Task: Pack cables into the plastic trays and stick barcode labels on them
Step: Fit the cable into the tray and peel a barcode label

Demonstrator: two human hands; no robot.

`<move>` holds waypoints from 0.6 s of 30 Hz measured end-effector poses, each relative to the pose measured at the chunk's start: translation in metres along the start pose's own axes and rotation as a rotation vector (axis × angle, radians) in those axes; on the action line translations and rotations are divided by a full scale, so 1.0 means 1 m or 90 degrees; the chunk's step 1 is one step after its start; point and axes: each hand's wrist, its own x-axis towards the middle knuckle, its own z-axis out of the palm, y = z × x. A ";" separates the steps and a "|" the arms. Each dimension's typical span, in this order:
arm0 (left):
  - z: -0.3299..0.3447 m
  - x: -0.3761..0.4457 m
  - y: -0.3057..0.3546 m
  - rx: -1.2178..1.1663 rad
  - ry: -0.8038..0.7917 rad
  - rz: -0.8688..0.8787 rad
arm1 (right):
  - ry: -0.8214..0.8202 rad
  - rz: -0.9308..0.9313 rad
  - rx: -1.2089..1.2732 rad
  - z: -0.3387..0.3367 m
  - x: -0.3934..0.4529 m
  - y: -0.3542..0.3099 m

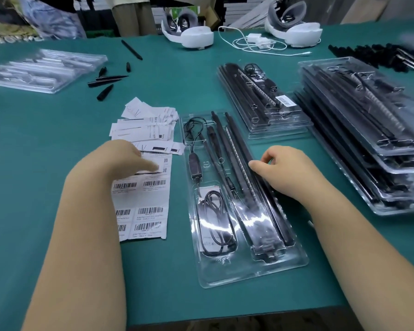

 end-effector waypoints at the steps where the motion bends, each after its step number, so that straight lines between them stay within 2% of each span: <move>1: -0.001 -0.002 -0.002 0.016 -0.025 0.001 | 0.001 0.000 -0.001 0.001 0.000 0.000; 3: -0.002 -0.003 -0.005 0.039 -0.037 0.017 | 0.005 0.000 -0.002 0.002 0.001 0.000; 7: 0.005 0.002 -0.001 -0.005 0.076 0.108 | 0.009 -0.001 0.001 0.003 0.003 0.001; 10: 0.001 0.001 0.001 -0.105 0.117 0.162 | 0.008 -0.001 0.007 0.003 0.003 0.002; 12: -0.009 -0.004 -0.003 -0.084 0.079 0.192 | 0.011 -0.002 0.002 0.004 0.004 0.003; 15: -0.014 -0.012 -0.010 0.039 -0.034 0.187 | 0.010 -0.006 -0.010 0.005 0.005 0.003; 18: -0.002 -0.017 -0.017 0.037 -0.042 0.194 | 0.008 -0.007 -0.018 0.005 0.005 0.002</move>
